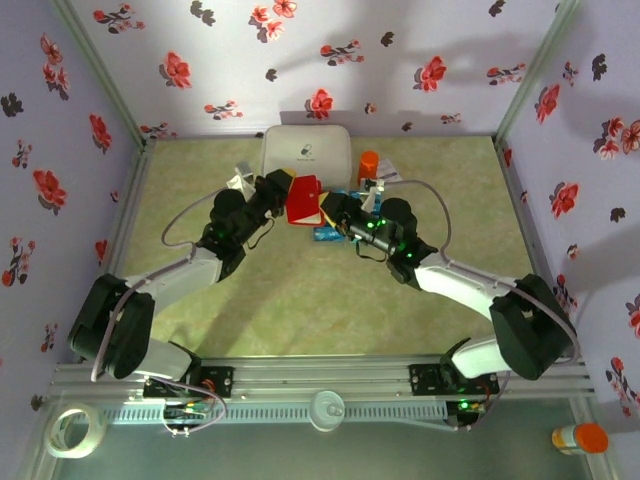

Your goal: Put the credit cards into the card holder

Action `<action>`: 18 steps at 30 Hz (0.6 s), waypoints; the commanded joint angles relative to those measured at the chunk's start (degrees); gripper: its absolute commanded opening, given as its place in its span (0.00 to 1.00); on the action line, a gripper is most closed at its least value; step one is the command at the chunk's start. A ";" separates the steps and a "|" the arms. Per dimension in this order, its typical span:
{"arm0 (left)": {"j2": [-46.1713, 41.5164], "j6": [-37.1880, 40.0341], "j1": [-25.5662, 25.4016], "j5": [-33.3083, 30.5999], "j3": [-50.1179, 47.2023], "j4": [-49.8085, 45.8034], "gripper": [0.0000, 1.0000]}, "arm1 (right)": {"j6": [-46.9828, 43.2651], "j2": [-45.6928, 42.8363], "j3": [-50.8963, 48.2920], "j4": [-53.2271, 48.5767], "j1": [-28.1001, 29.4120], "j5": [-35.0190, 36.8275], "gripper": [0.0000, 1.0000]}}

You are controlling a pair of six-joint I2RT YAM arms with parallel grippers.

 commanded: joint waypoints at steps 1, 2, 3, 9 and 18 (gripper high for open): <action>0.32 -0.75 -0.86 -0.07 2.05 3.19 0.00 | 1.67 0.90 -0.28 4.41 -0.20 -2.99 0.41; 0.35 -0.66 -0.91 0.01 1.98 3.22 0.00 | 1.75 1.12 -0.11 4.53 -0.14 -3.35 0.40; 0.40 -0.63 -0.93 -0.06 2.08 3.20 0.00 | 1.98 1.46 0.01 4.97 -0.14 -3.83 0.38; 1.03 -0.65 -1.21 -0.07 2.17 3.42 0.00 | 4.17 3.70 -0.28 10.31 -0.14 -6.13 0.17; 1.38 -0.01 -0.95 -0.57 -0.59 4.06 0.00 | 4.78 3.41 -1.83 11.74 -1.37 -7.77 0.00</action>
